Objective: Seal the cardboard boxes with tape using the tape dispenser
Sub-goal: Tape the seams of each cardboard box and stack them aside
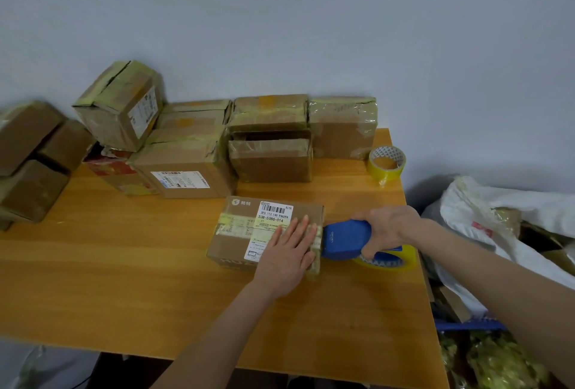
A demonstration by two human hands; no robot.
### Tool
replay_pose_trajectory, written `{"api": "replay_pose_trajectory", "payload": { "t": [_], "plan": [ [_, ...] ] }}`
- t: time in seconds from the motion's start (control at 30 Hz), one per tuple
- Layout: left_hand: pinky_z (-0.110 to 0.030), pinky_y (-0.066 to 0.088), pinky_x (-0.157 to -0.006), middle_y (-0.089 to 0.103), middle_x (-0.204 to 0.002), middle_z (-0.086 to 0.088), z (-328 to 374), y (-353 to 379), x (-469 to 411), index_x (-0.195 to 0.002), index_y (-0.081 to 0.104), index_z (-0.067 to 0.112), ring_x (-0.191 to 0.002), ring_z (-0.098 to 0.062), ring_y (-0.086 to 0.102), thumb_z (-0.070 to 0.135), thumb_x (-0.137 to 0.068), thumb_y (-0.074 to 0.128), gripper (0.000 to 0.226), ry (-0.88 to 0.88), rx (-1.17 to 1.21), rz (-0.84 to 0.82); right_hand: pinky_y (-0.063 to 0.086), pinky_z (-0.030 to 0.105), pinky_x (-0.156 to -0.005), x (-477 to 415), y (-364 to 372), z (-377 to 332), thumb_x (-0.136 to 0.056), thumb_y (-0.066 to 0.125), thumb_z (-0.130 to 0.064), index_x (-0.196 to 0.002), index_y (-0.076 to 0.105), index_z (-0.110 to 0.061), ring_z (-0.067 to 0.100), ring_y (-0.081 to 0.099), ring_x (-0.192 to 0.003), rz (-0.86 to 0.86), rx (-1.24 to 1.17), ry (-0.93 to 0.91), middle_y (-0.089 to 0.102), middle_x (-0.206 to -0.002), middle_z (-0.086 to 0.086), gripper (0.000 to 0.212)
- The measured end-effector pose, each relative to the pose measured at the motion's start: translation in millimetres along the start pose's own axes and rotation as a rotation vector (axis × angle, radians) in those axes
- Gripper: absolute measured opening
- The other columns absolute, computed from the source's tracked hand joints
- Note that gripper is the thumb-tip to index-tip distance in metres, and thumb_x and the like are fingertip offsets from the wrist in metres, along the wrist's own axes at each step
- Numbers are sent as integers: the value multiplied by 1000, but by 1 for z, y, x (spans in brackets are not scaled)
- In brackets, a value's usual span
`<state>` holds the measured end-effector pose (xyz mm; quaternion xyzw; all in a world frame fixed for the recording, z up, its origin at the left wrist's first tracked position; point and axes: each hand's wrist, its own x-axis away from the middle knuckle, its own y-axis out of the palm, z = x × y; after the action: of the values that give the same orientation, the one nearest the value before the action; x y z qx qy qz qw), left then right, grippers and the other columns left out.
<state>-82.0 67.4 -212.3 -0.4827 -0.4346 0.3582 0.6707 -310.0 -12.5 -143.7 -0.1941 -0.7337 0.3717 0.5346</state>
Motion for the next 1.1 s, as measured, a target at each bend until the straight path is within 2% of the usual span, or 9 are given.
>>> {"api": "replay_pose_trajectory", "payload": {
  "t": [0.1, 0.23, 0.3, 0.43, 0.5, 0.6, 0.73, 0.87, 1.1],
  "plan": [
    [-34, -14, -118, -27, -154, 10, -1, -1, 1, -144, -21, 32, -142, -10, -26, 59, -75, -29, 74, -3, 2, -4, 51, 32, -72, -2, -6, -4, -62, 70, -56, -126, 49, -39, 18, 57, -92, -35, -38, 12, 60, -100, -10, 70],
    [-36, -10, -120, -26, -154, 11, -1, 3, 3, -144, -19, 32, -143, -9, -25, 62, -83, -21, 69, 4, 6, -11, 47, 29, -62, 0, -1, -4, -57, 69, -57, -103, 60, -30, 17, 61, -80, 16, -110, 91, 66, -86, -5, 55],
    [-37, -6, -120, -24, -154, 12, -2, 2, 1, -145, -16, 32, -143, -8, -23, 62, -83, -16, 69, -1, 18, -4, 53, 33, -69, 3, -1, 3, -54, 70, -57, -106, 60, -32, 15, 62, -81, 43, -255, 93, 66, -89, -7, 58],
    [-34, -5, -121, -4, -161, 6, 7, -3, 0, -153, 11, 26, -148, -12, -3, 62, -95, 18, 69, -93, 122, 91, 58, 40, -81, 11, -9, 16, -45, 70, -58, -102, 60, -37, 14, 64, -87, 148, -501, 108, 67, -97, -8, 61],
    [-35, -4, -118, 7, -161, -2, 21, -6, -2, -153, 18, 20, -148, -19, 4, 60, -95, 35, 72, -219, 137, 161, 57, 39, -80, 17, -6, 16, -53, 74, -52, -95, 58, -36, 15, 63, -84, 266, -641, 150, 65, -95, -7, 48],
    [-43, -11, -114, -4, -161, -12, 35, -8, -8, -154, 4, 13, -148, -28, -7, 56, -92, 42, 84, -389, 98, 134, 52, 33, -74, 23, 1, 15, -72, 78, -32, -105, 51, -30, 12, 59, -80, 439, -880, 200, 57, -91, -9, 43],
    [-38, -13, -115, -17, -158, -1, 28, -11, -9, -154, -4, 16, -148, -22, -12, 47, -92, 48, 86, -166, 26, 5, 51, 33, -74, 25, 6, 10, -74, 78, -28, -109, 46, -32, 9, 57, -78, 546, -979, 182, 54, -90, -11, 48],
    [-41, -7, -121, -9, -160, 12, 1, -22, -2, -154, 0, 30, -148, -12, -10, 37, -92, 54, 82, 100, -21, -98, 52, 32, -75, 26, 1, 8, -73, 80, -29, -112, 46, -34, 13, 58, -85, 561, -970, 156, 56, -96, -9, 51],
    [-46, -7, -120, -8, -160, 10, -10, -30, 5, -152, 8, 40, -148, -13, -10, 37, -93, 58, 78, 109, -27, -110, 52, 26, -68, 30, -10, 8, -72, 82, -23, -116, 50, -22, 16, 63, -89, 461, -1062, 81, 60, -106, -1, 56]
  ]
}}
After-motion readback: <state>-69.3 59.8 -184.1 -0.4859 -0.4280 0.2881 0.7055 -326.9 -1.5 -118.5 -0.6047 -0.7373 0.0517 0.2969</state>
